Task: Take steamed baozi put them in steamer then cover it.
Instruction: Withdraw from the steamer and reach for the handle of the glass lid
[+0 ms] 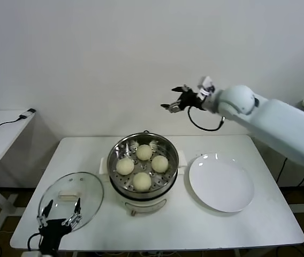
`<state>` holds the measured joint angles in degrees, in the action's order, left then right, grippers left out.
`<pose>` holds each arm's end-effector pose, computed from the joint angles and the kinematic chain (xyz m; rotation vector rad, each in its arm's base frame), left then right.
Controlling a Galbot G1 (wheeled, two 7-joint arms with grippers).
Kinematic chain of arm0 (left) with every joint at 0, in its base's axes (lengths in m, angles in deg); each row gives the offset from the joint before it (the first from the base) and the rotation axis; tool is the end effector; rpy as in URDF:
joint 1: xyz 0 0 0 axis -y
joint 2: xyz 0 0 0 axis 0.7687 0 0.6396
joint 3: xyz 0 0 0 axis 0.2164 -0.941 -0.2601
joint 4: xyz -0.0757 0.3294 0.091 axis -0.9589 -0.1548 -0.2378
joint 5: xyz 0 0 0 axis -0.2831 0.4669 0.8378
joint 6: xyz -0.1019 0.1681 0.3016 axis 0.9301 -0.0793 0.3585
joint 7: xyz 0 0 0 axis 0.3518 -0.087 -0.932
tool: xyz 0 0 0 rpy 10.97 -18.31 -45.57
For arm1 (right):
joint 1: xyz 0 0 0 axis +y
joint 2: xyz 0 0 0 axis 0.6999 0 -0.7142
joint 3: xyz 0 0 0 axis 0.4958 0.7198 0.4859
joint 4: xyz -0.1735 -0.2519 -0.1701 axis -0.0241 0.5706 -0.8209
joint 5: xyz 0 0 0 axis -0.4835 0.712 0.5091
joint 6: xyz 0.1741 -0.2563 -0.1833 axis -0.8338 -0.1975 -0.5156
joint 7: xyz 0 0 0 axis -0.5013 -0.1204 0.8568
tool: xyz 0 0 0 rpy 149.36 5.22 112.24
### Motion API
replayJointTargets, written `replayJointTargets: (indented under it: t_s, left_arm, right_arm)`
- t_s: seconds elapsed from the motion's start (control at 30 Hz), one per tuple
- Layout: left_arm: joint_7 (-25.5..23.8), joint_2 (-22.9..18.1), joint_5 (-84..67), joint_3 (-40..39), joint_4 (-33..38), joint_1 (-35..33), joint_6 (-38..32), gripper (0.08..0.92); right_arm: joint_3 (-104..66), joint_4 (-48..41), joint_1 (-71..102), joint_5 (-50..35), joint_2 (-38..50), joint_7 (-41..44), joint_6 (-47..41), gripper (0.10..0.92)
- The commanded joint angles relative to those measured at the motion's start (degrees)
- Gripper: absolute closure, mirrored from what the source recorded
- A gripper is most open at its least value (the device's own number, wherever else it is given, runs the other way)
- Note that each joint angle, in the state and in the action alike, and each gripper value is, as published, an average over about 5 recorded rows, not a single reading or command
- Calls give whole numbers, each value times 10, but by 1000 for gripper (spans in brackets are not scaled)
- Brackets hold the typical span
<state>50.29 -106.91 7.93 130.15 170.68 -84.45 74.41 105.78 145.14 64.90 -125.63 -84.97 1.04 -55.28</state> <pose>0.1075 0.0714 -0.2919 0.1834 -2.8816 -0.0659 0.5097 -0.0578 -0.0660 1.0365 -2.6794 0.6185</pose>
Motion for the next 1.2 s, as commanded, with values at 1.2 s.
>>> replayJointTargets:
  t_s: [1.2]
  left_arm:
    - [296,105,799,23,-203,44,-178,177]
  right_arm:
    - [-782,136,1053,238,-250,5,342,203]
